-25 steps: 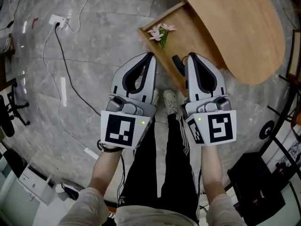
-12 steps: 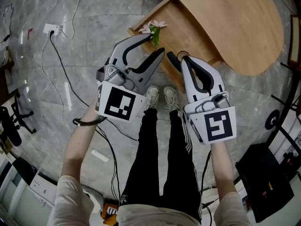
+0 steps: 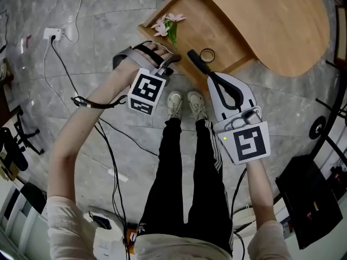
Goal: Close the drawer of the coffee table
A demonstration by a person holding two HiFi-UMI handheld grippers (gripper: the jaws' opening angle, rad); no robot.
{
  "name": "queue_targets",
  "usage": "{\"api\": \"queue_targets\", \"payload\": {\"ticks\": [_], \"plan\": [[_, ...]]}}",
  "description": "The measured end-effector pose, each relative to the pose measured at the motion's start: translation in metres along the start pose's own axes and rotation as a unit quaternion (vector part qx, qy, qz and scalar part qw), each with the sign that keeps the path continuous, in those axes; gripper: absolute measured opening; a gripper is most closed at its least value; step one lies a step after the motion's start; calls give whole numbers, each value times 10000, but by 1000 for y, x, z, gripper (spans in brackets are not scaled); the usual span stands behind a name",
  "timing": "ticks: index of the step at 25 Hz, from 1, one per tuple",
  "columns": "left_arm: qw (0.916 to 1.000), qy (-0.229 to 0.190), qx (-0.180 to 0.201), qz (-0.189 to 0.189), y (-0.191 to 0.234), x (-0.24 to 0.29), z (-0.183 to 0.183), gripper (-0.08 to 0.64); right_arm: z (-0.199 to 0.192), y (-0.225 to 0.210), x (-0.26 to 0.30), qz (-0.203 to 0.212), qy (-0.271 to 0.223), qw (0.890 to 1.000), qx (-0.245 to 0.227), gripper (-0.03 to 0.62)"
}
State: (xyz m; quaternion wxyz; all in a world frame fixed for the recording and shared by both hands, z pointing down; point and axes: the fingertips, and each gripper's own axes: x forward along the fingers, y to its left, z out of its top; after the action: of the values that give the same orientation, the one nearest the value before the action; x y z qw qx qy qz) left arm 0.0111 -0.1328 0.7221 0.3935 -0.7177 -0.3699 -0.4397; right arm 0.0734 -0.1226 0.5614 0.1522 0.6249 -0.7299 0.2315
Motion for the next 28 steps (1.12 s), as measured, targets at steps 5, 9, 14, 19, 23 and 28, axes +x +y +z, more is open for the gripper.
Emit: {"api": "queue_targets", "payload": {"ticks": [5, 9, 14, 19, 23, 28], "plan": [[9967, 508, 511, -386, -22, 38, -16, 199, -14, 6, 1, 105, 114, 9998, 92, 6], [9949, 761, 571, -324, -24, 56, -25, 175, -24, 10, 2, 184, 169, 9995, 173, 6], [9907, 898, 1017, -97, -20, 65, -27, 77, -33, 15, 3, 278, 260, 9990, 245, 6], [9884, 910, 1214, -95, -21, 66, -25, 71, -35, 14, 3, 317, 269, 9988, 253, 6], [9903, 838, 1103, -107, -21, 64, -27, 71, -33, 9, 2, 253, 228, 9988, 351, 6], [9893, 856, 1158, -215, -19, 59, -23, 71, -36, -3, -6, 142, 280, 9986, 437, 6]]}}
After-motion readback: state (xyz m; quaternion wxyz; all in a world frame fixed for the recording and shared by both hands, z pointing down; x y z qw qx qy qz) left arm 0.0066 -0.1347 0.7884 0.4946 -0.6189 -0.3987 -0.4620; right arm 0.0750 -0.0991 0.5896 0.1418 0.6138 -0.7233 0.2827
